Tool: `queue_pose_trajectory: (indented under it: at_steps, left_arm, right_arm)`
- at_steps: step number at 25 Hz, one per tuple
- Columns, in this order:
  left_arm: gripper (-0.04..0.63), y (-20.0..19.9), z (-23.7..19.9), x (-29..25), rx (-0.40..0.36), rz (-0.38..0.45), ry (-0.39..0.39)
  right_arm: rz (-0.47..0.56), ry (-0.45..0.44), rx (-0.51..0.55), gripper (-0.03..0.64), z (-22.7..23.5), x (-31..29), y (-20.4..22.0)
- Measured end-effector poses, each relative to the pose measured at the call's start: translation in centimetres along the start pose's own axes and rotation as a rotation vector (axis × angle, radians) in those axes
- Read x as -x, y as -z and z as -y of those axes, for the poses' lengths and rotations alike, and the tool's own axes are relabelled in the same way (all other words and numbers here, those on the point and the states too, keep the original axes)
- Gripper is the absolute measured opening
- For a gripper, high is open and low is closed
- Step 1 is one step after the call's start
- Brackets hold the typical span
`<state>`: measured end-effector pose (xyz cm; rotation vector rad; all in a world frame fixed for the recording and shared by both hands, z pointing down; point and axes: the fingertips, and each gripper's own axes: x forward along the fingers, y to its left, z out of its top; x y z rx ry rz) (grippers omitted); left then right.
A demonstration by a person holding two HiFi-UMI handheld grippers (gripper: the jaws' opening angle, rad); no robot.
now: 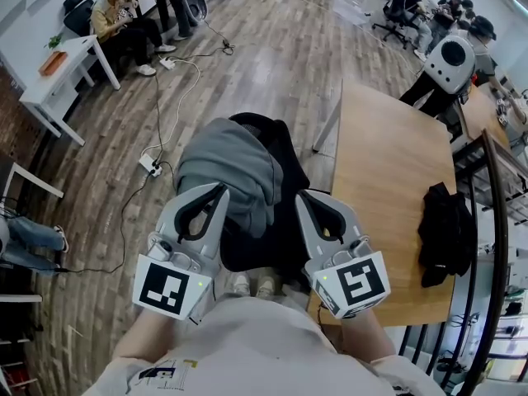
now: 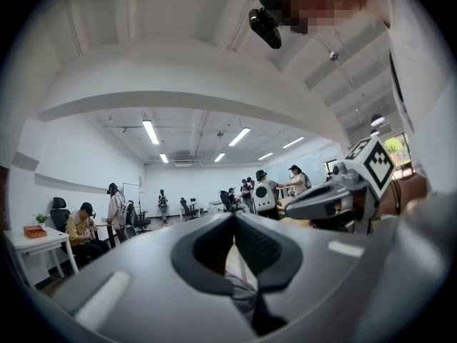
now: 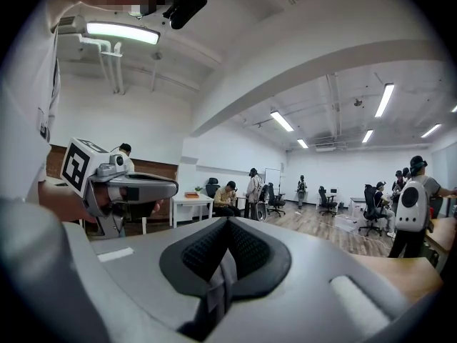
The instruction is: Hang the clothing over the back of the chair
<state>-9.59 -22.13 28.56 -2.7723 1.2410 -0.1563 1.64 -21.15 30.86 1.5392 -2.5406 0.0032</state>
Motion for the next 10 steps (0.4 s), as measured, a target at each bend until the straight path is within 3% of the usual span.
queue_pose_trajectory:
  at_steps: [10]
  left_arm:
    - [0.002, 0.44, -0.62, -0.29, 0.02, -0.005, -0.016]
  right_arm:
    - [-0.005, 0.003, 0.003, -0.002, 0.09, -0.14, -0.05]
